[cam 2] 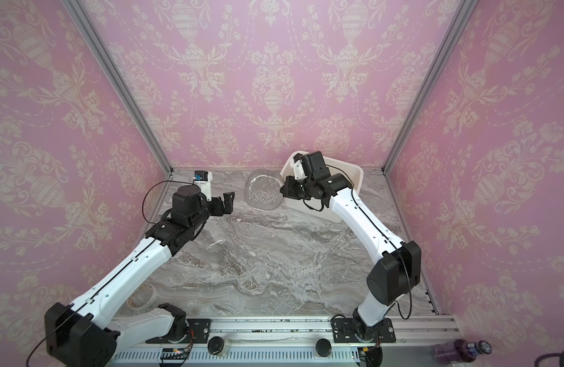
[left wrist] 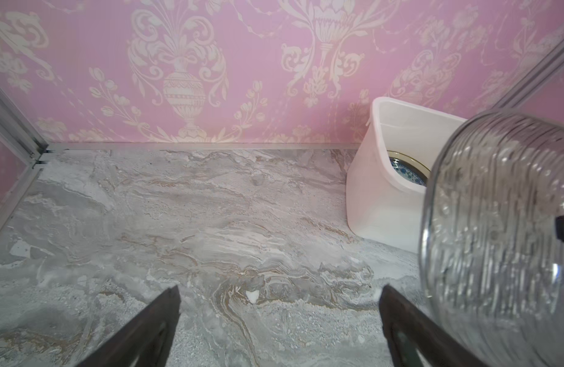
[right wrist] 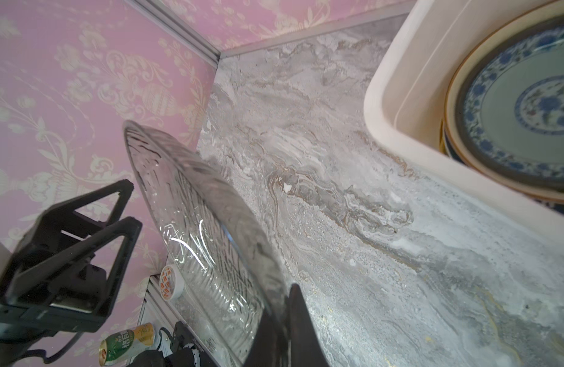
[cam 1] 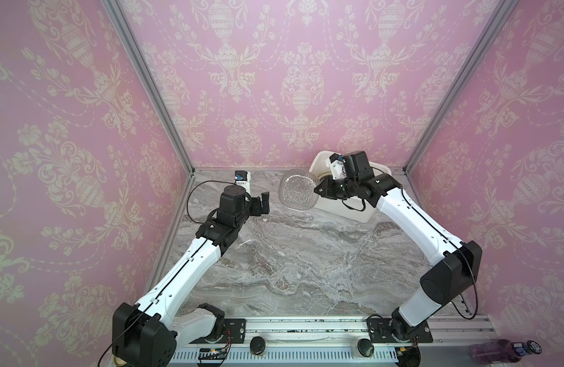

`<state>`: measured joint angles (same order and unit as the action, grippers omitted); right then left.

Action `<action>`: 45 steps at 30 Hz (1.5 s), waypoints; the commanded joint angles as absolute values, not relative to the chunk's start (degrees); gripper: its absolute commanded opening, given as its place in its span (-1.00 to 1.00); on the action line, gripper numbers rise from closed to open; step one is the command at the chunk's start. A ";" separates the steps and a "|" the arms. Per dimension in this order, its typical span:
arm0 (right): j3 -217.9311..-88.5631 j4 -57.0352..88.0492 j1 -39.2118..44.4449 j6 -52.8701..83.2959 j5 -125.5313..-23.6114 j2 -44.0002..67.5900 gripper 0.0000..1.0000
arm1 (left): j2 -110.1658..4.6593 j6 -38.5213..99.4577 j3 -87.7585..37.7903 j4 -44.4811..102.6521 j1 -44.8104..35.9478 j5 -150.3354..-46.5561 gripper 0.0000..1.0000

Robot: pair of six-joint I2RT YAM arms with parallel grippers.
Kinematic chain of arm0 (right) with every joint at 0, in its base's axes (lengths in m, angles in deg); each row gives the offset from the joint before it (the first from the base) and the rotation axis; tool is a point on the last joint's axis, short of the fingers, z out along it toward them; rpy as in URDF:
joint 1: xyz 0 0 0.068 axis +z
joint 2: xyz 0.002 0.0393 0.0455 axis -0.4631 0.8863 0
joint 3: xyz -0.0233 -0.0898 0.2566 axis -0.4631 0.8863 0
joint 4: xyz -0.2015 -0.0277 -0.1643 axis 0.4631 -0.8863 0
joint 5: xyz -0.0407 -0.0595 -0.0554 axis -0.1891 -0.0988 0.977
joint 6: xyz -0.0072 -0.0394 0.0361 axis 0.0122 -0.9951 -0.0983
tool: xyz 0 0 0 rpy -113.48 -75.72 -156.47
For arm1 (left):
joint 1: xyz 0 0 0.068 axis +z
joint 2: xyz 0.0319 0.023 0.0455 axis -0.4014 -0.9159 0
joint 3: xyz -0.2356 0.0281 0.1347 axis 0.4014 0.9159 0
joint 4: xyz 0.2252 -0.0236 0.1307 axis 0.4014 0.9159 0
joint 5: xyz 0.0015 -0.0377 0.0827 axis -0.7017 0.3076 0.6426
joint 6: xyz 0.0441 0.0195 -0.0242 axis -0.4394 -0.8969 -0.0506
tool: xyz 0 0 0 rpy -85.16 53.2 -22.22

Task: Place the plates into the plastic bin on the countertop
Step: Place the plate in the plastic bin.

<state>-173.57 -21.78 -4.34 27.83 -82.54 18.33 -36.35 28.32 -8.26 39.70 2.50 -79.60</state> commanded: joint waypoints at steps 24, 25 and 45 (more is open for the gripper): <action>-184.75 -12.85 -24.84 41.71 -81.91 37.12 -0.94 | -61.61 24.06 -27.64 31.64 2.82 -87.84 0.99; -185.19 -12.54 -25.03 42.10 -81.93 38.18 -0.94 | -62.40 24.31 -28.29 31.90 2.76 -88.04 0.99; -190.92 -16.19 -25.93 40.52 -82.24 50.69 -0.90 | -75.72 24.74 -43.71 39.98 2.75 -90.40 0.99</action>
<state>-190.12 -14.37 -25.74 41.33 -83.39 48.97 -74.75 25.08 -41.55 37.28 2.87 -88.94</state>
